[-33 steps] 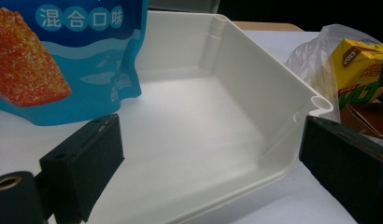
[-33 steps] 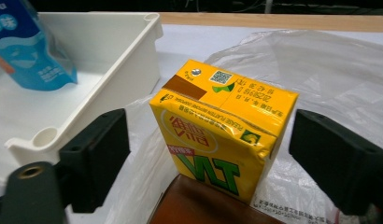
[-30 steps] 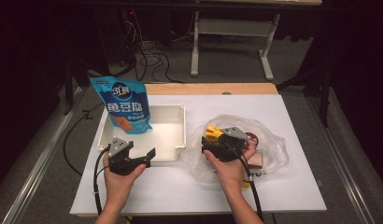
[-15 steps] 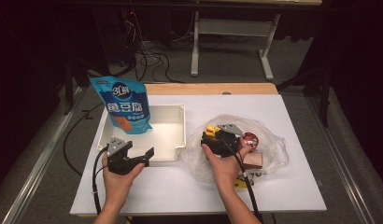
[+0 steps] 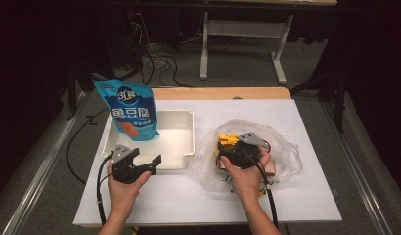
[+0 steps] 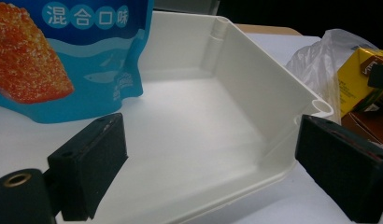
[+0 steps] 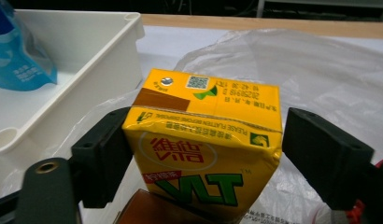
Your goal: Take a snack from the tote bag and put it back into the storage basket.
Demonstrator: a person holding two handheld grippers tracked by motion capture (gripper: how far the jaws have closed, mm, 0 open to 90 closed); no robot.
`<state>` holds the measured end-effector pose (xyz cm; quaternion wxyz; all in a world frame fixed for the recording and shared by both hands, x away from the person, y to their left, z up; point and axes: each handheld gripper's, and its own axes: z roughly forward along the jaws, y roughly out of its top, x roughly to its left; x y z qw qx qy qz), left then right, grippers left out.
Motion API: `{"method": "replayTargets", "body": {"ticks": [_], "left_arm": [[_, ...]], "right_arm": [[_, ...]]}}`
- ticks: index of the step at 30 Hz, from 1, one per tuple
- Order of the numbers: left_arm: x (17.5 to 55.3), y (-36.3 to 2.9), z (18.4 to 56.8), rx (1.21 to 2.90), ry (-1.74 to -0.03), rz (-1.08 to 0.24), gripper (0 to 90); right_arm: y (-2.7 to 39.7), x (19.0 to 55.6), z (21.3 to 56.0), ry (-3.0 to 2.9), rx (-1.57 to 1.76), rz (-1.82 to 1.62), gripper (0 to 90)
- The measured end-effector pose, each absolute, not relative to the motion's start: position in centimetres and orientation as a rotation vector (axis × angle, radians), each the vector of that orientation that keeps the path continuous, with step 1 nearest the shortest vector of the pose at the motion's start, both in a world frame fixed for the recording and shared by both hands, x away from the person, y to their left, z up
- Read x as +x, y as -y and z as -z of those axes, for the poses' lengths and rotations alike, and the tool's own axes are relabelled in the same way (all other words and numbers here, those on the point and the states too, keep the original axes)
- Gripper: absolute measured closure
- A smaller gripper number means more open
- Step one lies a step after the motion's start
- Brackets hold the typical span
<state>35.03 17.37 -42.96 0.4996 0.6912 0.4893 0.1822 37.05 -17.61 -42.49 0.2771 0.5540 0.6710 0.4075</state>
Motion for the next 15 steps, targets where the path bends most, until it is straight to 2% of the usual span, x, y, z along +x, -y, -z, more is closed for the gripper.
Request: {"method": "replayTargets", "body": {"ticks": [4, 7, 15], "left_arm": [[35.0, -17.3, 42.9, 1.676, -1.178, -0.443, 9.5], [35.0, -17.3, 43.0, 1.680, -1.178, -0.442, 9.7], [34.9, -17.3, 42.9, 1.673, -1.167, -0.443, 10.3]], "right_arm": [[16.0, 37.4, 42.7, -1.777, 1.514, -1.028, 12.7], [15.6, 37.9, 43.0, -1.756, 1.578, -1.006, 12.6], [15.1, 38.9, 43.9, -1.783, 1.627, -0.969, 20.8]]}}
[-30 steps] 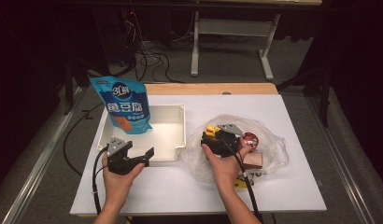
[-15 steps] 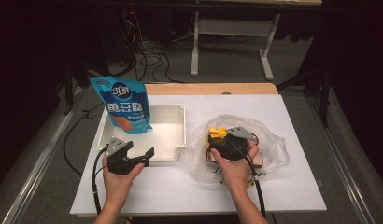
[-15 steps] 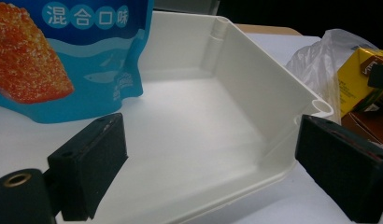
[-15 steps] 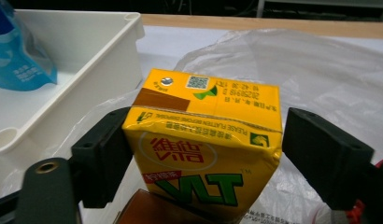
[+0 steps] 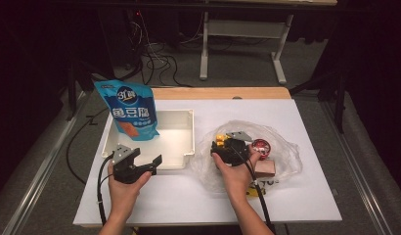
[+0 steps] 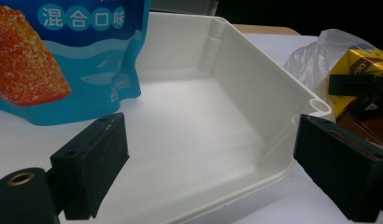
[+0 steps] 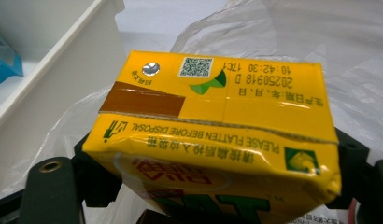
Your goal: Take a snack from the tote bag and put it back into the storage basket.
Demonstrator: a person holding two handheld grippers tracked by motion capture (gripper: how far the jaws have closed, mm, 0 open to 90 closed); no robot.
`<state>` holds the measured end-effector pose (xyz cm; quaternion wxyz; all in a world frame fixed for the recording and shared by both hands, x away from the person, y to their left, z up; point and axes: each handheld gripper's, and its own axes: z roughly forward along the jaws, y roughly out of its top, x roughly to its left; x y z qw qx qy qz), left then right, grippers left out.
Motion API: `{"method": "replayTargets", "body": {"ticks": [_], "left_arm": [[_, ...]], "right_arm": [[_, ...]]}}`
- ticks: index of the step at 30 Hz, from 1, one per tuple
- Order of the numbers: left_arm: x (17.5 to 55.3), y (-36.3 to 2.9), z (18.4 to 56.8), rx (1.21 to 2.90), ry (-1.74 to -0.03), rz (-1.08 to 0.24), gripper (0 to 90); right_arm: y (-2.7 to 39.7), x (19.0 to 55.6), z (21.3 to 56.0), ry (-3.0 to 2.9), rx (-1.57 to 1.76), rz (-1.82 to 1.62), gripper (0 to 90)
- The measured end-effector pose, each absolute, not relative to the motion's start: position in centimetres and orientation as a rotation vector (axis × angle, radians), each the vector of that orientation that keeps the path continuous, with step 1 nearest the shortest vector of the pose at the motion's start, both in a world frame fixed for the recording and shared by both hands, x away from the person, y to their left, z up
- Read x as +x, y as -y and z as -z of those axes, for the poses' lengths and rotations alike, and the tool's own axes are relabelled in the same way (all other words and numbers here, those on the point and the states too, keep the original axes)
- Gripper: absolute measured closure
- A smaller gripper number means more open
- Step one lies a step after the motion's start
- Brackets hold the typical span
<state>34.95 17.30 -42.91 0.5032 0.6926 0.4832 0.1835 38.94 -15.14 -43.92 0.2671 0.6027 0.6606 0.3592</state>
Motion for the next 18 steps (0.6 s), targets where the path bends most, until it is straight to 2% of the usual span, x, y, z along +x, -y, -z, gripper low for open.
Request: {"method": "replayTargets", "body": {"ticks": [3, 18], "left_arm": [[34.9, -17.3, 42.9, 1.673, -1.153, -0.450, 10.6], [34.9, -15.7, 43.0, 1.696, -1.085, -0.433, 11.2]], "right_arm": [[15.6, 38.7, 43.5, -1.778, 1.614, -0.977, 29.5], [17.1, 37.9, 41.4, -1.854, 1.490, -1.091, 30.4]]}}
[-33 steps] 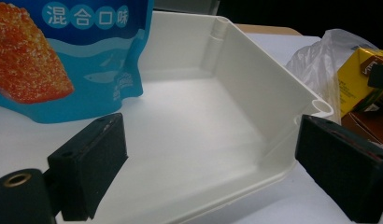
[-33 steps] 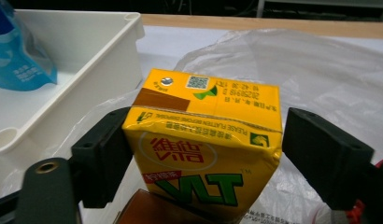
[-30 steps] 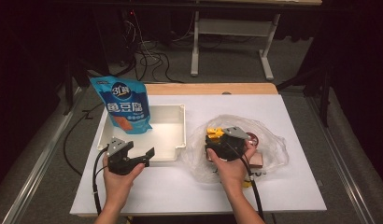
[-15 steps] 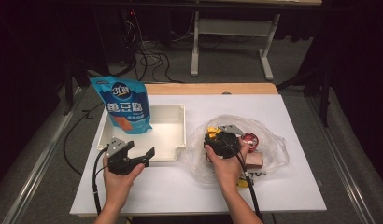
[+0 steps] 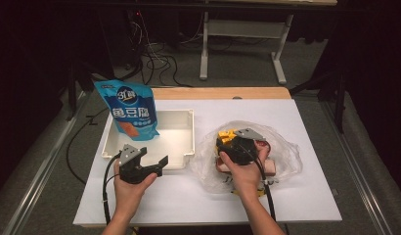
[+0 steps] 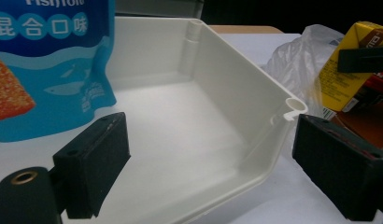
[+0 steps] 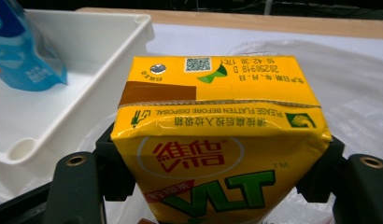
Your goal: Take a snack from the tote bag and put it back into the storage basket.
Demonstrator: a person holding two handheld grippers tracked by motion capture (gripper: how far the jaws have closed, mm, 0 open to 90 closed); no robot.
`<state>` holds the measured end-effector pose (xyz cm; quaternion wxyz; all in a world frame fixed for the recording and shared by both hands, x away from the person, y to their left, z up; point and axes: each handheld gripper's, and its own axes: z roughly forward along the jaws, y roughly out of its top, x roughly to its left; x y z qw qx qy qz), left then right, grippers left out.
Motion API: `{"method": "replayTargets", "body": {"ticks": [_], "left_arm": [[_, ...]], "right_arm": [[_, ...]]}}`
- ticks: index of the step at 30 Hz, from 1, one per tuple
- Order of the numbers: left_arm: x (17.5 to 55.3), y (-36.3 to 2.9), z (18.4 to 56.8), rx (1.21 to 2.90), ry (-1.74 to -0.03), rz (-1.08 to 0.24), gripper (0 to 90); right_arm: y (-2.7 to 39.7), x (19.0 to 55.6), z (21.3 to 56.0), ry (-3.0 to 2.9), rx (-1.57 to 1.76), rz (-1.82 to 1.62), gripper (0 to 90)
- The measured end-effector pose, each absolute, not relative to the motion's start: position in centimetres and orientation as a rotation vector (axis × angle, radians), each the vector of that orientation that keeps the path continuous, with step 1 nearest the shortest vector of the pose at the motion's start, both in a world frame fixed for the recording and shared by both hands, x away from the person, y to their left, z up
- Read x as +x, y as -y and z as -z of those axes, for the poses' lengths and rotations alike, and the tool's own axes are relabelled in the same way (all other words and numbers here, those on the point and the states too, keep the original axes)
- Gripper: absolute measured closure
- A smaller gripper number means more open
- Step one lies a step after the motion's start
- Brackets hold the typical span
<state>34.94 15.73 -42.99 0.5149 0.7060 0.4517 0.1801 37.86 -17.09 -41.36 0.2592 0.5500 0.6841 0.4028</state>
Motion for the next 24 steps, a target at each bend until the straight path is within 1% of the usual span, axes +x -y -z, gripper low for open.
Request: {"method": "replayTargets", "body": {"ticks": [10, 16, 24], "left_arm": [[34.7, -13.6, 41.8, 1.665, -0.988, -0.414, 14.6], [34.4, -10.9, 41.4, 1.709, -0.878, -0.403, 15.9], [34.3, -7.7, 41.9, 1.752, -0.803, -0.369, 17.8]], "right_arm": [[17.6, 37.1, 38.7, -1.887, 1.409, -1.168, 30.5], [17.6, 36.7, 37.7, -1.893, 1.380, -1.216, 30.5], [17.4, 36.0, 36.9, -1.911, 1.353, -1.251, 30.5]]}}
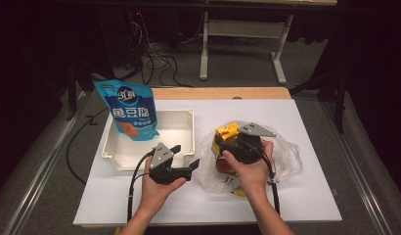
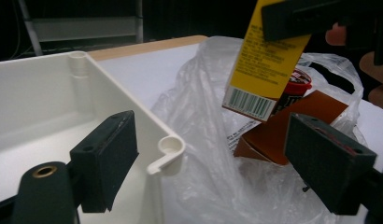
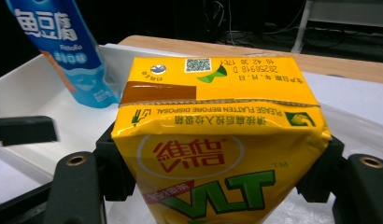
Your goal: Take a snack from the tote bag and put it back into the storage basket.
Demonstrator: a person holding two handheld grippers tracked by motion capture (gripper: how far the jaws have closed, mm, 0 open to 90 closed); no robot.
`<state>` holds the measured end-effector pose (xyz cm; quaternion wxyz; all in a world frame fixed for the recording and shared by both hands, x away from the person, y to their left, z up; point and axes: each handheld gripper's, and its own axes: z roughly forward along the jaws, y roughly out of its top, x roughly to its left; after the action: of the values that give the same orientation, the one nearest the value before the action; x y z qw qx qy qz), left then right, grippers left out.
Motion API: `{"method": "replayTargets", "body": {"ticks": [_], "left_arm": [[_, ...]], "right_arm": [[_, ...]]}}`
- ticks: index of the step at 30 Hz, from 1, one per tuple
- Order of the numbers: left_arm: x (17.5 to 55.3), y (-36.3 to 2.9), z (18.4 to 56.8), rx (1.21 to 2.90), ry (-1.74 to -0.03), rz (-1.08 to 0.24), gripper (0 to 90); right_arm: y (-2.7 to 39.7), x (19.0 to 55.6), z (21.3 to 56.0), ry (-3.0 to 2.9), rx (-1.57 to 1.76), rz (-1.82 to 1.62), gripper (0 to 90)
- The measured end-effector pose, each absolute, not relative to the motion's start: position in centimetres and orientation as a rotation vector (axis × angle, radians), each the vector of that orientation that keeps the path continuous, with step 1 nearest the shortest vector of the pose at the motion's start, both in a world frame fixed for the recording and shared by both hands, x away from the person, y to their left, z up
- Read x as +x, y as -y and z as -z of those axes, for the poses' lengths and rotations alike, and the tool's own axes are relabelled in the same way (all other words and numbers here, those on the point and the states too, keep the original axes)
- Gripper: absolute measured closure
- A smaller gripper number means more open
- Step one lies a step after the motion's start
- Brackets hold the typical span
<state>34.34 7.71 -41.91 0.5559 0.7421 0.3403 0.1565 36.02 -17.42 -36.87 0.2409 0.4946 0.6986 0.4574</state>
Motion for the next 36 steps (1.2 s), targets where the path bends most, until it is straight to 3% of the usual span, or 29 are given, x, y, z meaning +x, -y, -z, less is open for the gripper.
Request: {"method": "replayTargets", "body": {"ticks": [24, 30, 36], "left_arm": [[34.8, -1.5, 41.6, 1.761, -0.671, -0.344, 28.6], [34.7, -1.1, 41.6, 1.753, -0.659, -0.348, 42.0], [34.2, -1.2, 41.6, 1.745, -0.628, -0.361, 48.4]], "right_arm": [[16.5, 33.7, 35.8, -1.999, 1.283, -1.307, 30.4], [16.4, 33.5, 35.9, -2.030, 1.282, -1.340, 30.3], [16.6, 33.2, 36.0, -2.015, 1.261, -1.376, 28.5]]}}
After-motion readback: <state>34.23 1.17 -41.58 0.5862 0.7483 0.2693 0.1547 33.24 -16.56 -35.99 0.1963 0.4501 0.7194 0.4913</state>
